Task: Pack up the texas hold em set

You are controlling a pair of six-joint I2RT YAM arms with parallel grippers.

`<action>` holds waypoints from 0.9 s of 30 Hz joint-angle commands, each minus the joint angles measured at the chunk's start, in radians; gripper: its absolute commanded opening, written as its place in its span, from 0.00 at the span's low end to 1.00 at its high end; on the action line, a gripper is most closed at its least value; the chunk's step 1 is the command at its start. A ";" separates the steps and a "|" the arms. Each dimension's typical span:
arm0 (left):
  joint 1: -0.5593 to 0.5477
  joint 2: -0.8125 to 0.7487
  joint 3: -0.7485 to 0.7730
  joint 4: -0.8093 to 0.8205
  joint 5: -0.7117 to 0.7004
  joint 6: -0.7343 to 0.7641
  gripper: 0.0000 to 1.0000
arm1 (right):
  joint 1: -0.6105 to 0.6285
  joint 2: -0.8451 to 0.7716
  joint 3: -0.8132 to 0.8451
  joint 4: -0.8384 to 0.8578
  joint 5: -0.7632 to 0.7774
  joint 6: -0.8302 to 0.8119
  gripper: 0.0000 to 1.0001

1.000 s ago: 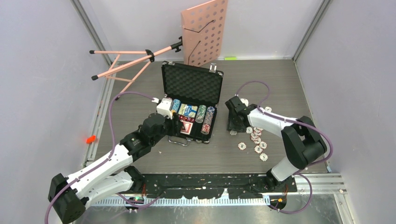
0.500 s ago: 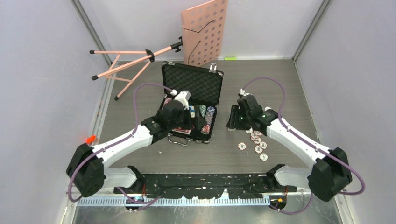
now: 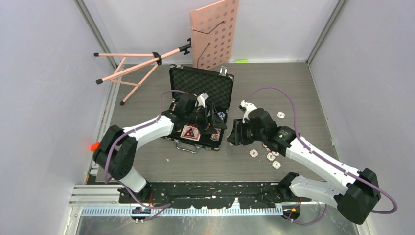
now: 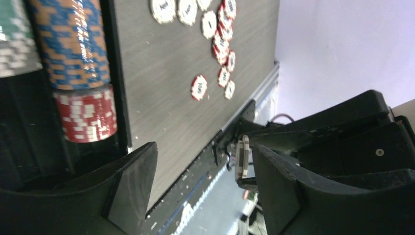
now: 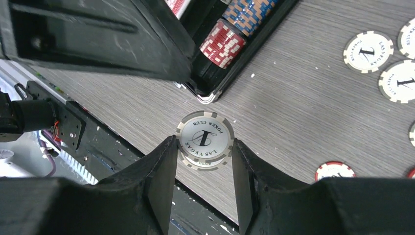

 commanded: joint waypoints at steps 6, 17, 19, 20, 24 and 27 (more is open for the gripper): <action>-0.003 0.022 0.040 0.106 0.191 -0.102 0.68 | 0.025 0.076 0.083 0.090 -0.001 -0.055 0.15; -0.003 0.054 0.024 0.101 0.229 -0.102 0.61 | 0.040 0.112 0.094 0.136 -0.010 -0.066 0.15; -0.005 0.059 0.025 0.102 0.233 -0.103 0.61 | 0.042 0.115 0.096 0.136 -0.005 -0.069 0.15; -0.004 0.062 0.024 0.103 0.236 -0.102 0.60 | 0.041 0.117 0.098 0.137 -0.005 -0.070 0.15; -0.011 0.073 0.024 0.103 0.238 -0.103 0.55 | 0.043 0.120 0.102 0.143 -0.004 -0.072 0.14; -0.015 0.076 0.023 0.100 0.239 -0.107 0.47 | 0.044 0.117 0.104 0.150 -0.008 -0.070 0.14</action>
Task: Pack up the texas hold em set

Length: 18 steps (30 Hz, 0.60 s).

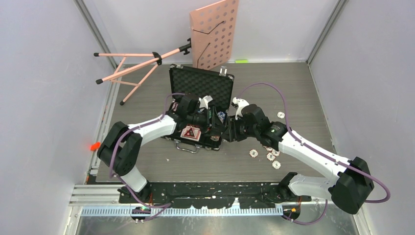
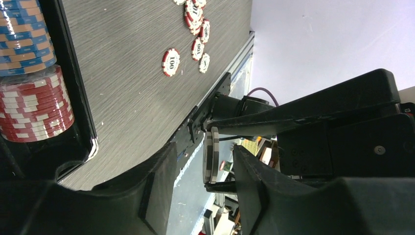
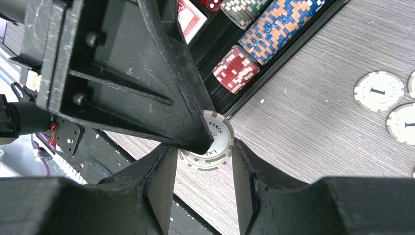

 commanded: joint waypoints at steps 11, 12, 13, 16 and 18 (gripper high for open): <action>-0.023 0.021 0.014 0.050 0.055 -0.013 0.26 | 0.006 0.009 0.046 0.089 -0.021 0.001 0.14; -0.022 0.023 0.012 0.056 0.058 -0.013 0.18 | 0.007 0.010 0.046 0.091 -0.021 0.003 0.14; -0.023 0.028 0.011 0.064 0.063 -0.014 0.08 | 0.006 0.011 0.045 0.093 -0.022 0.004 0.14; -0.024 0.033 0.002 0.096 0.079 -0.010 0.00 | 0.007 0.015 0.045 0.091 -0.017 0.006 0.37; -0.023 0.007 -0.008 0.082 0.061 0.028 0.00 | 0.007 0.017 0.045 0.075 -0.006 0.010 0.66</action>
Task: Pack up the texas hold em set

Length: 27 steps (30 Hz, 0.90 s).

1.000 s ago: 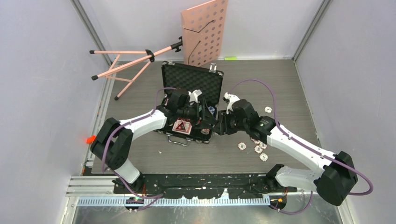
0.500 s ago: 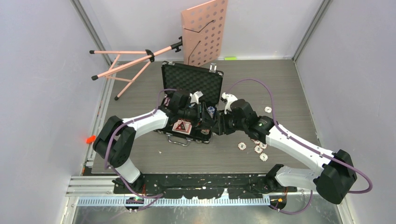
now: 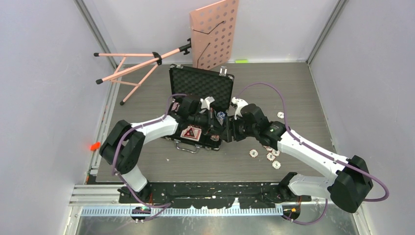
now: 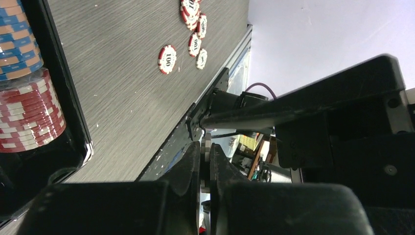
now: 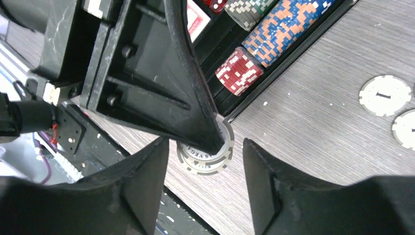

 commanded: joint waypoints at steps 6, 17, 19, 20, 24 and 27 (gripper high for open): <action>-0.004 -0.156 0.018 -0.305 -0.278 0.317 0.00 | 0.003 -0.094 -0.019 0.031 0.090 0.025 0.83; -0.096 -0.280 -0.017 -0.343 -0.916 0.053 0.00 | 0.003 -0.299 -0.164 0.037 0.258 0.096 0.82; -0.145 -0.255 0.033 -0.481 -1.095 -0.086 0.00 | 0.002 -0.316 -0.180 0.052 0.261 0.104 0.82; -0.165 -0.245 0.063 -0.535 -1.173 -0.131 0.00 | 0.003 -0.323 -0.184 0.054 0.261 0.107 0.82; -0.222 -0.229 0.121 -0.657 -1.412 -0.283 0.00 | 0.002 -0.354 -0.190 0.046 0.265 0.114 0.82; -0.223 -0.237 0.098 -0.638 -1.451 -0.350 0.00 | 0.002 -0.388 -0.202 0.040 0.276 0.110 0.82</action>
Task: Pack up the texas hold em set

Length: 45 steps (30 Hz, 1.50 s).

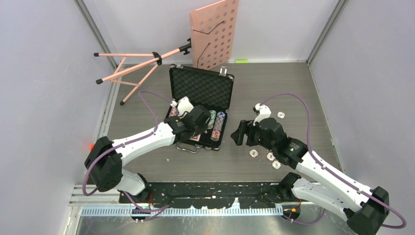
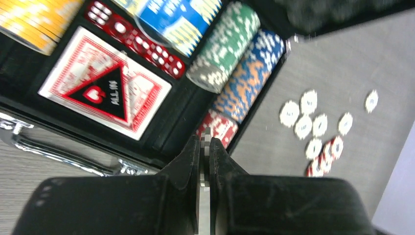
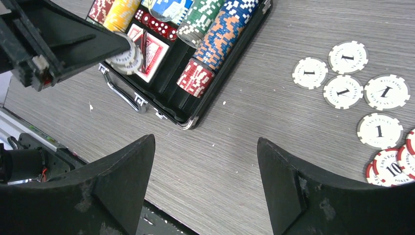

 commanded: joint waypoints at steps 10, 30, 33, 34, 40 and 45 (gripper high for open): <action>-0.002 0.069 0.036 -0.138 -0.292 -0.457 0.00 | 0.002 -0.108 -0.029 0.037 0.063 -0.001 0.82; -0.022 0.328 0.157 -0.148 -0.202 -0.688 0.00 | -0.002 -0.148 -0.032 -0.098 0.317 0.005 0.78; -0.022 0.342 0.162 -0.134 -0.208 -0.697 0.00 | -0.002 -0.145 -0.028 -0.099 0.308 0.003 0.78; -0.022 0.342 0.162 -0.128 -0.212 -0.697 0.02 | -0.004 -0.144 -0.027 -0.099 0.306 0.003 0.78; -0.022 0.322 0.152 -0.116 -0.239 -0.689 0.17 | -0.005 -0.130 -0.028 -0.092 0.291 0.000 0.77; -0.021 0.291 0.133 -0.118 -0.246 -0.693 0.21 | -0.006 -0.111 -0.023 -0.091 0.285 0.001 0.77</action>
